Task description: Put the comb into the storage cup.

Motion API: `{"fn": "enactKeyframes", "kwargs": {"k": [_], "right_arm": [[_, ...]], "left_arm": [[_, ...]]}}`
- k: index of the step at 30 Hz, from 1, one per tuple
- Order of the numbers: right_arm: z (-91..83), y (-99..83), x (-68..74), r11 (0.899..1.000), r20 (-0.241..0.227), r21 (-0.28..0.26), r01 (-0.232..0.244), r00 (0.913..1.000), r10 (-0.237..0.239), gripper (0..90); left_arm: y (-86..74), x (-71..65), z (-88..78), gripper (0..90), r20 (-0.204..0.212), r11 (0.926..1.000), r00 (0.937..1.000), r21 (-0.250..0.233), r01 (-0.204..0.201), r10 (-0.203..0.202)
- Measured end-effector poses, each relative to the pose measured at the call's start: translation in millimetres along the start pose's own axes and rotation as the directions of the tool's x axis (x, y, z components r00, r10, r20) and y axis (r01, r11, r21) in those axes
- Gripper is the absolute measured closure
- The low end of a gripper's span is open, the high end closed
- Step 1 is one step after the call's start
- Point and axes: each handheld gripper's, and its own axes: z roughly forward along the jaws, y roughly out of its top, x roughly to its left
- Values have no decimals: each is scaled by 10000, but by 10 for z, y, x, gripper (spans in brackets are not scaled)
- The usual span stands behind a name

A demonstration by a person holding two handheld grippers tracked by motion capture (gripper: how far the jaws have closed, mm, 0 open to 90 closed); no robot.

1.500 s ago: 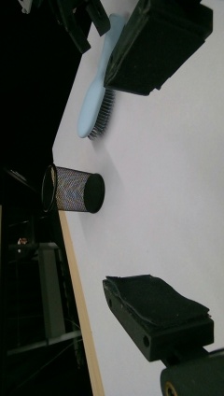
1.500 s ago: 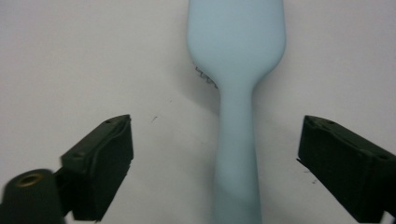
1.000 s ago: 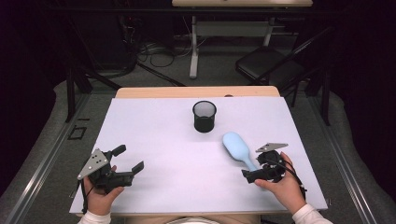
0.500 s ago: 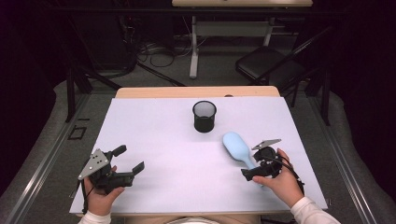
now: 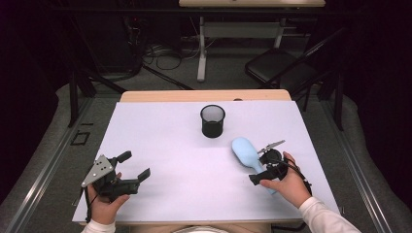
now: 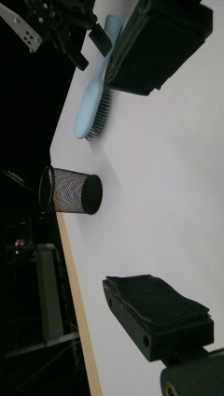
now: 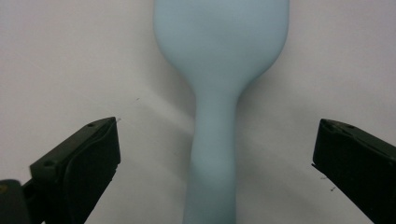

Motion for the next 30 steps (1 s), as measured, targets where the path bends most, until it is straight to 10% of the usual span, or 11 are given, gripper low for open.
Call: {"fn": "enactKeyframes", "kwargs": {"k": [30], "right_arm": [[107,89,-65,9998,34,215,29,10000,-29,402]], "left_arm": [[0,5,-2,53,17,10000,10000,13,-1,1]]}}
